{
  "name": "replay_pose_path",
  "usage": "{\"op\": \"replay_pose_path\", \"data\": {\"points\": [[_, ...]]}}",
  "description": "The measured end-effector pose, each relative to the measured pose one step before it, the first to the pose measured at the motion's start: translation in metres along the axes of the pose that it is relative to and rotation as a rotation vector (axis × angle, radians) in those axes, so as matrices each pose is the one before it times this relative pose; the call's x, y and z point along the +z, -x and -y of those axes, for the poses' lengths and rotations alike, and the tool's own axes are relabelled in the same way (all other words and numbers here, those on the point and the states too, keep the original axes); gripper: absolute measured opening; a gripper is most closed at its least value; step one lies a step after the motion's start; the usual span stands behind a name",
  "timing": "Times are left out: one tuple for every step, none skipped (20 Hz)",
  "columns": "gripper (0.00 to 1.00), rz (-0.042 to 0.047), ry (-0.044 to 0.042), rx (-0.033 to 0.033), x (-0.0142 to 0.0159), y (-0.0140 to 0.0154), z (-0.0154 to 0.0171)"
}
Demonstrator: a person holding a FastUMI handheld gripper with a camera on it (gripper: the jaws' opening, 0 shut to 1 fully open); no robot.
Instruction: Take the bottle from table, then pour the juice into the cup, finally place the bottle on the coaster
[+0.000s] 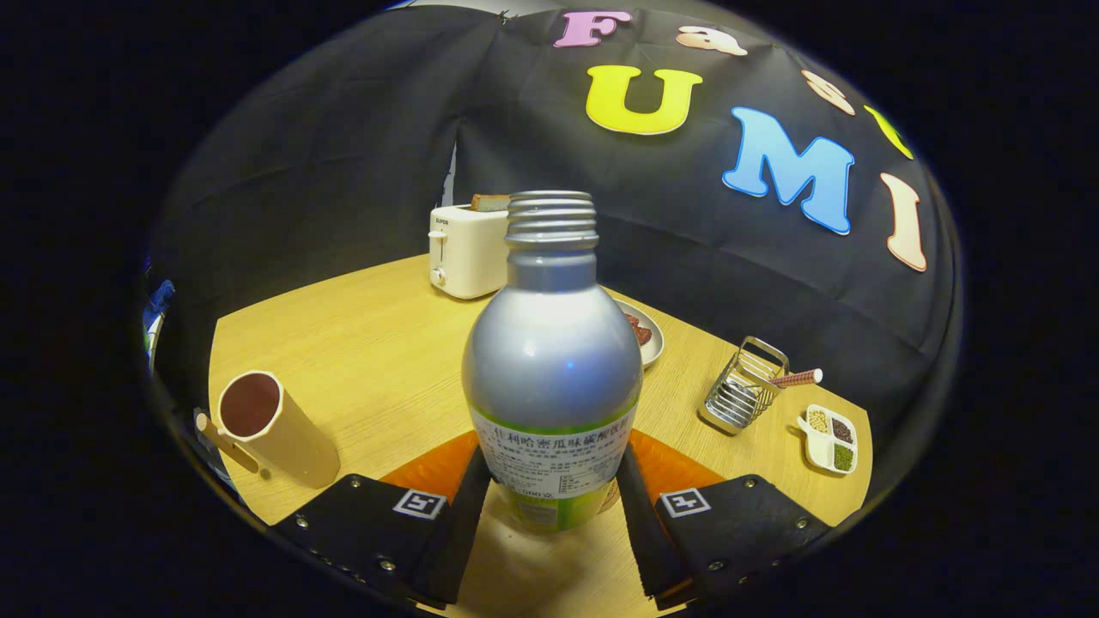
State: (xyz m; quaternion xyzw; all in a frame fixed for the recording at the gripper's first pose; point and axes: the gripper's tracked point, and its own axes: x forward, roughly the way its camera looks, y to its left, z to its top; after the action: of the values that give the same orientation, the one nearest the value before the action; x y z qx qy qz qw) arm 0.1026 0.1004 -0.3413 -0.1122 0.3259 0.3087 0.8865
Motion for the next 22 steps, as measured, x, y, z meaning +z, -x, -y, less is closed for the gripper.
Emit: {"op": "replay_pose_path", "data": {"points": [[0.76,0.00332,-0.00490,-0.00538,-0.00161,-0.00446,0.00264],[0.76,0.00663,-0.00588,-0.00439,0.00039,-0.00527,0.00346],[0.76,0.00905,-0.00395,-0.00446,-0.00010,-0.00350,0.00135],[0.76,0.01292,-0.00277,-0.00266,0.00226,-0.00366,0.00185],[0.76,0.01267,-0.00388,-0.00236,0.00192,-0.00305,0.00091],[0.76,0.01245,-0.00367,-0.00227,0.00140,-0.00360,0.00124],[0.76,0.00284,-0.00064,-0.00726,-0.00174,-0.00352,0.00223],[0.76,-0.00423,-0.00129,-0.00532,-0.00231,-0.00473,0.00190],[0.76,-0.00478,-0.00050,-0.00551,-0.00377,-0.00354,0.00079],[0.77,-0.00094,0.00083,-0.00341,-0.00158,-0.00298,0.00128],[0.77,0.00093,0.00584,-0.00753,-0.00182,-0.00390,0.00136],[0.77,0.00282,0.00503,-0.00676,-0.00045,-0.00219,0.00201],[0.77,0.00338,-0.00435,-0.00305,-0.00127,-0.00191,-0.00057],[0.77,-0.00038,-0.01035,-0.00221,-0.00153,-0.00214,-0.00008],[0.78,-0.00070,-0.01309,-0.00340,-0.00288,-0.00136,0.00018],[0.78,-0.00799,-0.01306,-0.00313,-0.00319,-0.00076,0.00020],[0.78,-0.00912,-0.01017,-0.00571,-0.00365,-0.00040,0.00044],[0.79,0.01704,-0.01603,-0.00370,0.00268,0.00060,0.00076],[0.79,-0.00848,-0.00438,-0.00366,-0.00286,-0.00184,0.00037],[0.79,0.00630,-0.00979,-0.00350,0.00123,0.00077,0.00001],[0.80,-0.00321,-0.00347,-0.00276,-0.00144,-0.00009,0.00016],[0.80,-0.00355,0.00076,-0.00867,-0.00140,-0.00025,0.00185]]}}
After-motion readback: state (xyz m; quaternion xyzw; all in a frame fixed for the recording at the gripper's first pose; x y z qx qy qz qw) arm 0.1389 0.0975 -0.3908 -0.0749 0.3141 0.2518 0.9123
